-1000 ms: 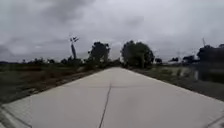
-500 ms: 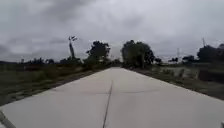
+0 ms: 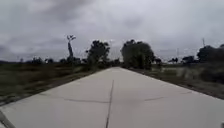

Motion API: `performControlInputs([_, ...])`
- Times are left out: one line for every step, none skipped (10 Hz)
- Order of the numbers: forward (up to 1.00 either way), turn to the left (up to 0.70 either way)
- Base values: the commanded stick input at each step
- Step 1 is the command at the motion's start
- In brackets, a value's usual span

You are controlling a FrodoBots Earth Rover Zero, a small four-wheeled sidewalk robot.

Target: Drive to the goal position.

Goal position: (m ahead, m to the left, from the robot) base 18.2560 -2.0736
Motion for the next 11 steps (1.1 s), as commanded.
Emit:
performControlInputs([0.85, 0.0])
performControlInputs([0.85, 0.0])
performControlInputs([0.85, 0.0])
performControlInputs([0.85, 0.0])
performControlInputs([0.85, 0.0])
performControlInputs([0.85, 0.0])
performControlInputs([0.85, 0.0])
performControlInputs([0.85, 0.0])
performControlInputs([0.85, 0.0])
performControlInputs([0.85, 0.0])
performControlInputs([0.85, 0.0])
